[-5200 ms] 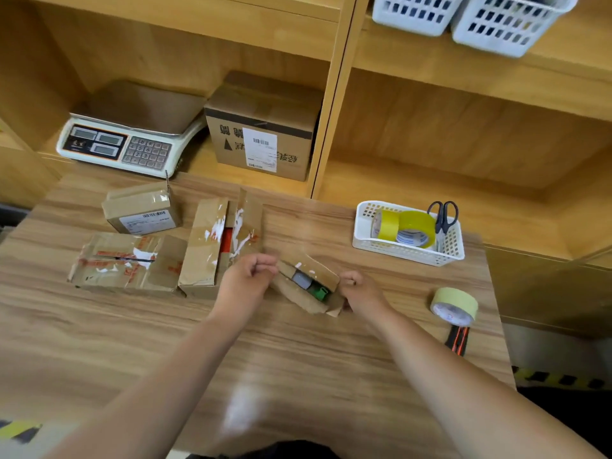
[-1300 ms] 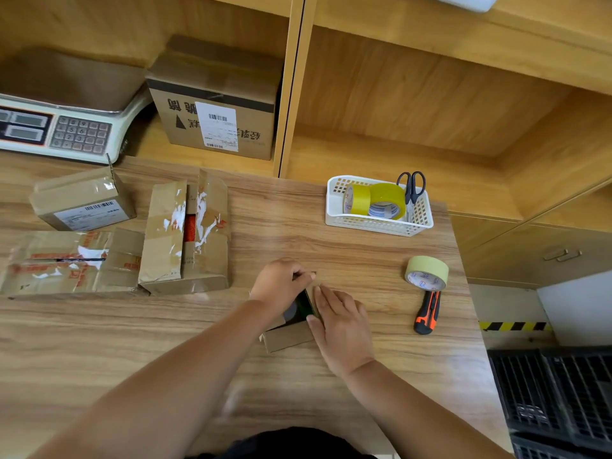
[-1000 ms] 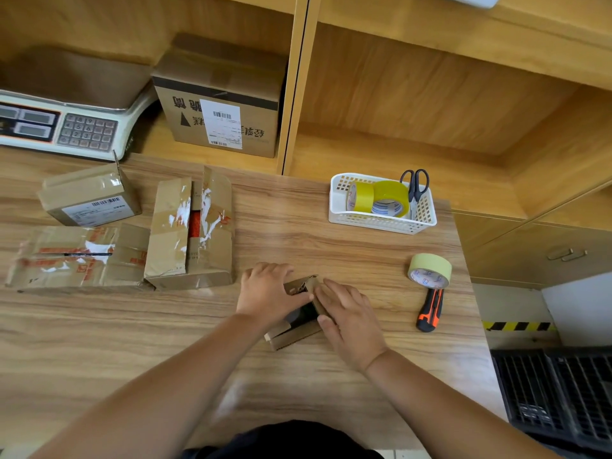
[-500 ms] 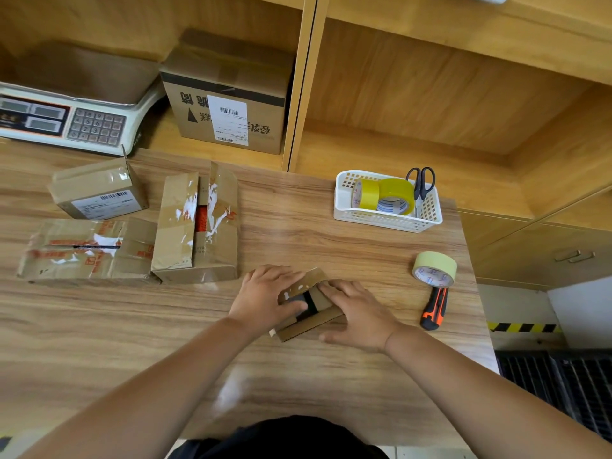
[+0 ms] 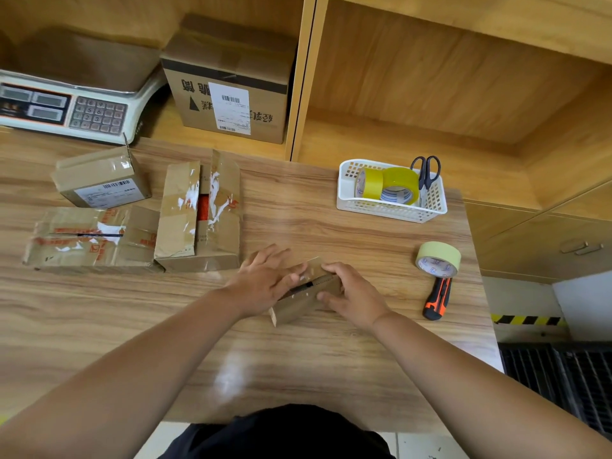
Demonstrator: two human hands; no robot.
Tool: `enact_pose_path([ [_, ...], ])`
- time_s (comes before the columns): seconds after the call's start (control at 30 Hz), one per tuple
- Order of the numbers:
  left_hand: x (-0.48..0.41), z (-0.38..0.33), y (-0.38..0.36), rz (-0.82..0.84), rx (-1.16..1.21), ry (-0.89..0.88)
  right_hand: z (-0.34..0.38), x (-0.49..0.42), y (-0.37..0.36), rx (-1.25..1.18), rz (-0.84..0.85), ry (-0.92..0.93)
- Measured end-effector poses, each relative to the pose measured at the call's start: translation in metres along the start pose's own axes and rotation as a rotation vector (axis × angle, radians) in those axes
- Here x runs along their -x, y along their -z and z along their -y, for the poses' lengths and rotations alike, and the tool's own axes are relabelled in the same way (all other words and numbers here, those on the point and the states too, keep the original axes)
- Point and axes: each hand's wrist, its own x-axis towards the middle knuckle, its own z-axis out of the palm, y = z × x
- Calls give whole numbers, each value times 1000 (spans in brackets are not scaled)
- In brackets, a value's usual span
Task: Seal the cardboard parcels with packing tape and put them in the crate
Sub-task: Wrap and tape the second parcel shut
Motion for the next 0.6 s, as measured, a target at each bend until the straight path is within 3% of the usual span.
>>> enact_pose_path([
  [0.1,4,-2,-2,1,29,26,1,1,-6,-57,-42,-23],
  [0.23,11,-1,-15,-253,70,154,5,5,-20,-103,-151,-69],
  [0.33,10,4,-25,-335,229,226,9,2,-28,-174,-241,-77],
  [0.5,3,6,-37,-335,577,228,6,-12,-37,-196,-122,-28],
  [0.6,0,5,-42,-360,628,240,6,-15,-44,-268,-143,-57],
])
